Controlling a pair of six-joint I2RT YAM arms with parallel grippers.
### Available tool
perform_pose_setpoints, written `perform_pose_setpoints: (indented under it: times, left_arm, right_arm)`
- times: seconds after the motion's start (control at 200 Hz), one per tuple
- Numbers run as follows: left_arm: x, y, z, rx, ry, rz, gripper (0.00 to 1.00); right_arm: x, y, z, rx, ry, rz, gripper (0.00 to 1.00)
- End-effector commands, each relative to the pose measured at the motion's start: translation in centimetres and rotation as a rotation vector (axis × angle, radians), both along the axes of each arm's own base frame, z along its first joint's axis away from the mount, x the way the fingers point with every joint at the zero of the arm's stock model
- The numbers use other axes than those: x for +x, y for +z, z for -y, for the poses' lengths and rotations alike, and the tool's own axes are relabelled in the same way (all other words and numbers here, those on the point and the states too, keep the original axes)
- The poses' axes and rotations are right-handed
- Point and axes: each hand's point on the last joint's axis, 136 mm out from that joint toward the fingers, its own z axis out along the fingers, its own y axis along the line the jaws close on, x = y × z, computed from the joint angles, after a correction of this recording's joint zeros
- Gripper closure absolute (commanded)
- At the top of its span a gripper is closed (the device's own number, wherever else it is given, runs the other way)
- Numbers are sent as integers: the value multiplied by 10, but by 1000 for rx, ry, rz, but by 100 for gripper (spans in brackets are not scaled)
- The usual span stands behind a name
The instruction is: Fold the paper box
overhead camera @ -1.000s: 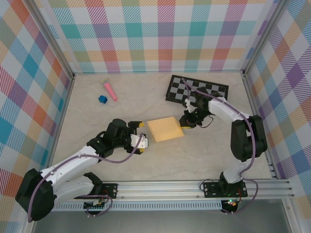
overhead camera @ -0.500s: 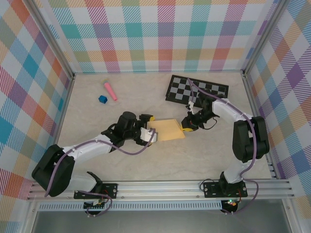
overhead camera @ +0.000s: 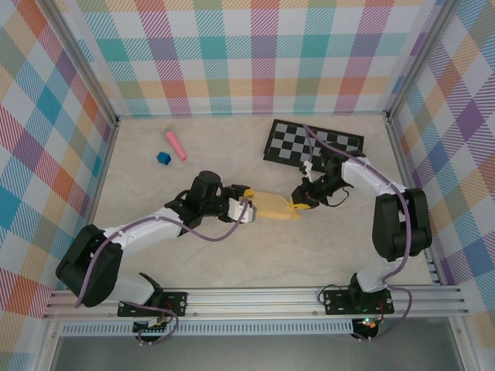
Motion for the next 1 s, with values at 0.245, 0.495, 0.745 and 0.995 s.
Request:
perform_pose_setpoints:
  times: [0.245,0.495,0.745,0.995]
  left_arm:
    - [-22,14,8,-105,-17,-132,43]
    - [-11,3,21,-232,84,-329,43]
    - [8,-15,26,-343,202,-467,43]
    - [21,-13,22,-429,243,-528,43]
  right_arm:
    - [0,23,-1,47,4,85,64]
    - [23,56,29,-10,-149,263,51]
    - [32,52,62,-112,-242,336,49]
    - [57,43,65,-135,-223,398,44]
